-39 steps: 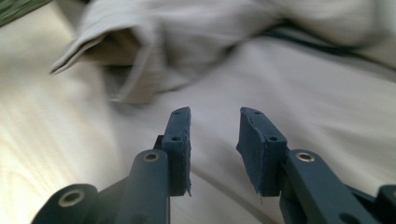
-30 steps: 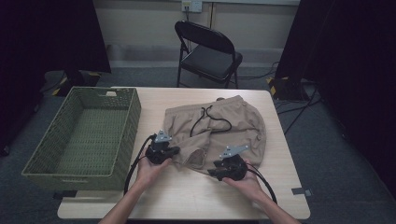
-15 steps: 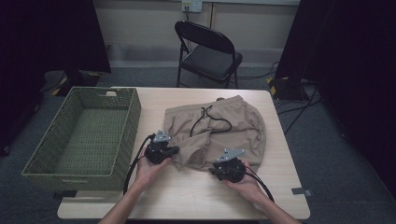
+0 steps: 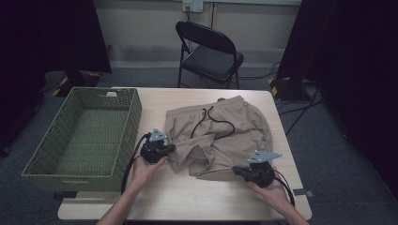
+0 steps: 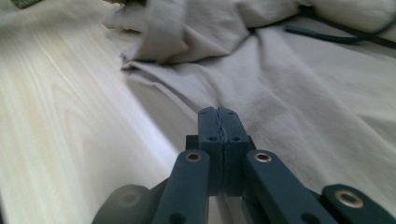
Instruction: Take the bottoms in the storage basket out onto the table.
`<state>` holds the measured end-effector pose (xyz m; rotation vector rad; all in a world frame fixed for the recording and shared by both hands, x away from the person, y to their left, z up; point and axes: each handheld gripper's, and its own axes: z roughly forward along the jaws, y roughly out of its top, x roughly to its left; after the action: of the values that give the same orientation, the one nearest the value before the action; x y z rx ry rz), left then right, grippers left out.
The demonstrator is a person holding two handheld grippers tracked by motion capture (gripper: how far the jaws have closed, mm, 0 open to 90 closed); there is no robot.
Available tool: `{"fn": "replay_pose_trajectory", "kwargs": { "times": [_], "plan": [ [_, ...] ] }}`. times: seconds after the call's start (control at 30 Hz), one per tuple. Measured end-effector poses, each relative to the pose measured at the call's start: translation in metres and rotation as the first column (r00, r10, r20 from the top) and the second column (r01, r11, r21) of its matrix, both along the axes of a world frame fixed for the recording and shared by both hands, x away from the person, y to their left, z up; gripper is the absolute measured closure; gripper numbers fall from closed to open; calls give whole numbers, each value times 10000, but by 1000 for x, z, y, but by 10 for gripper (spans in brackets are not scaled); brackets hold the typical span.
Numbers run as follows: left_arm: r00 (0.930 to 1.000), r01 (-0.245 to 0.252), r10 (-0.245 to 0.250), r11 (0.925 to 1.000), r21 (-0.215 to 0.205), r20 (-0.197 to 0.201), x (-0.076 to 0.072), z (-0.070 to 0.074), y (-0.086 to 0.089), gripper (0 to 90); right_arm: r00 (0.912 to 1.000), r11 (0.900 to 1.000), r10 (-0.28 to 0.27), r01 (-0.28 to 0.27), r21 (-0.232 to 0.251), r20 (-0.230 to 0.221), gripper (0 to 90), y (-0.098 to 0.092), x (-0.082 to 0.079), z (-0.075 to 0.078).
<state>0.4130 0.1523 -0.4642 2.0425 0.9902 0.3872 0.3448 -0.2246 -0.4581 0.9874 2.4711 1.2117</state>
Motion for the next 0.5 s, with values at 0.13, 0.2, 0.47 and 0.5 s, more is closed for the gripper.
{"fn": "replay_pose_trajectory", "kwargs": {
  "times": [0.13,0.2,0.47,0.5],
  "plan": [
    [9996,-291,291,9995,147,-24,2,-1,3,894,9989,9990,-440,441,91,-173,872,-23,-14,3],
    [9994,-356,357,9993,98,-17,3,-1,5,892,9990,9992,-381,383,98,-218,747,-27,-19,2],
    [9991,-430,430,9990,155,-4,4,-2,6,882,9999,9999,-139,139,9,9,630,12,8,-1],
    [9990,-443,443,9989,128,-29,4,-3,6,882,9999,9999,-133,133,-98,-10,630,21,14,-4]
  ]
}}
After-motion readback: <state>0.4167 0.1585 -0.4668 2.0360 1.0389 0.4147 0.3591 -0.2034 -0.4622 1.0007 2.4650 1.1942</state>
